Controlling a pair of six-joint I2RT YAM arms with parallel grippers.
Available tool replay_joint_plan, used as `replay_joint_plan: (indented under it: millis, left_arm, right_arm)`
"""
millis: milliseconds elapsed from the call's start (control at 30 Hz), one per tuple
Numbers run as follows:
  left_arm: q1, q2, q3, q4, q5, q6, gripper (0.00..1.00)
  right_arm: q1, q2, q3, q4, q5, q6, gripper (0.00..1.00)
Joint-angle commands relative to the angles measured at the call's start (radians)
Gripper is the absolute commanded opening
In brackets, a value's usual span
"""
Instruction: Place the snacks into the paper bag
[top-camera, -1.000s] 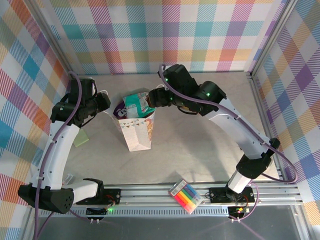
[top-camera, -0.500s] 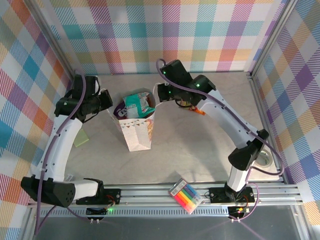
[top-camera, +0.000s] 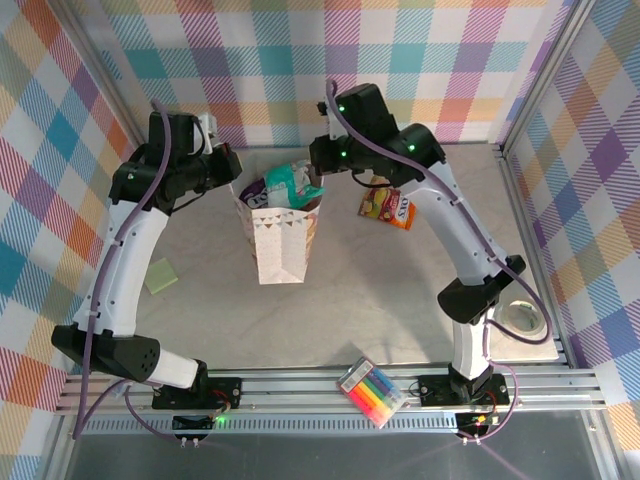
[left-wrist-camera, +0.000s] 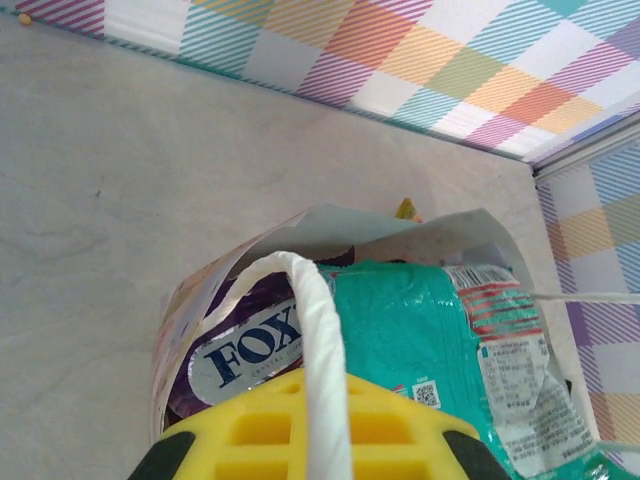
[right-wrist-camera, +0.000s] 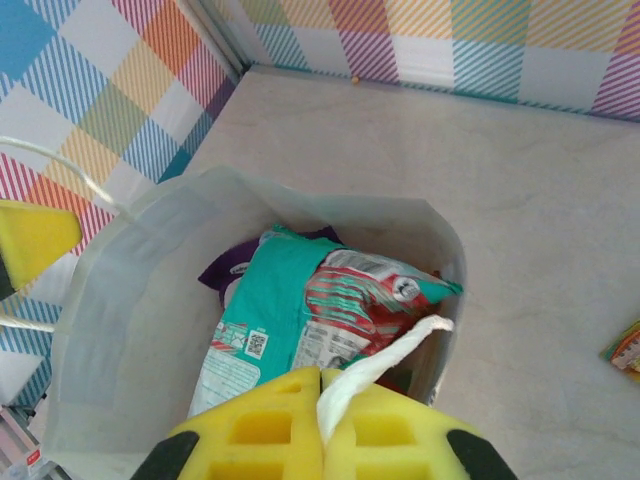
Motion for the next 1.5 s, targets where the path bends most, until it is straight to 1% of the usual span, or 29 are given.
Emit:
replay_joint_plan:
  millis: [0,67,133,167,200,267,300,367,467,533,767,867,967,1067,1167,1267,1467]
  left_arm:
    - [-0.011,-0.050,-0.038,0.070,0.024,-0.013,0.02]
    - [-0.015,-0.086,-0.133,0.079,0.000,-0.016,0.03]
    - [-0.017,-0.129,-0.272,0.092,-0.050,-0.039,0.06]
    - [-0.019,-0.143,-0.327,0.088,-0.078,-0.045,0.08]
    - [-0.019,-0.146,-0.366,0.067,-0.121,-0.047,0.08]
    - [-0.020,-0.118,-0.372,-0.015,-0.201,-0.045,0.09]
    - [-0.022,-0.096,-0.343,-0.062,-0.224,-0.033,0.09]
    - [-0.031,-0.083,-0.291,-0.087,-0.223,-0.003,0.11]
    - [-0.039,-0.118,-0.259,-0.018,-0.179,-0.004,0.13]
    - [-0.039,-0.128,-0.239,0.010,-0.163,-0.019,0.14]
    - [-0.039,-0.065,-0.077,-0.007,-0.052,-0.011,0.14]
    - [-0.039,-0.058,-0.037,-0.002,-0.029,-0.007,0.14]
    - [-0.039,-0.071,-0.028,0.000,-0.028,-0.005,0.12]
    - [-0.039,-0.077,-0.043,0.001,-0.036,0.001,0.10]
    - [-0.039,-0.067,-0.053,-0.053,-0.056,0.008,0.26]
    - [-0.039,-0.087,-0.110,-0.075,-0.068,0.019,0.30]
    - [-0.039,-0.153,-0.242,-0.102,-0.083,-0.004,0.41]
  right_arm:
    - [-0.015,-0.052,-0.003,0.019,-0.026,-0.025,0.05]
    - [-0.016,-0.110,-0.147,0.046,-0.029,-0.016,0.06]
    - [-0.021,-0.189,-0.392,0.129,-0.020,0.020,0.06]
    - [-0.025,-0.210,-0.467,0.162,-0.019,0.043,0.06]
    - [-0.034,-0.236,-0.566,0.209,-0.036,0.077,0.06]
    - [-0.049,-0.252,-0.653,0.249,-0.071,0.128,0.05]
    - [-0.050,-0.248,-0.656,0.250,-0.084,0.135,0.04]
    - [-0.050,-0.237,-0.596,0.228,-0.088,0.119,0.03]
    - [-0.050,-0.224,-0.464,0.193,-0.050,0.080,0.04]
    - [-0.050,-0.205,-0.386,0.166,-0.049,0.061,0.04]
    - [-0.050,-0.118,-0.110,0.074,-0.080,0.009,0.04]
    - [-0.050,-0.088,-0.014,0.041,-0.101,-0.002,0.05]
    - [-0.050,-0.092,-0.050,0.012,-0.115,-0.007,0.06]
    - [-0.052,-0.141,-0.199,0.054,-0.086,0.006,0.05]
    - [-0.079,-0.192,-0.331,0.121,-0.081,0.036,0.05]
    - [-0.113,-0.194,-0.359,0.130,-0.093,0.049,0.05]
    - [-0.136,-0.140,-0.311,0.107,-0.111,0.046,0.05]
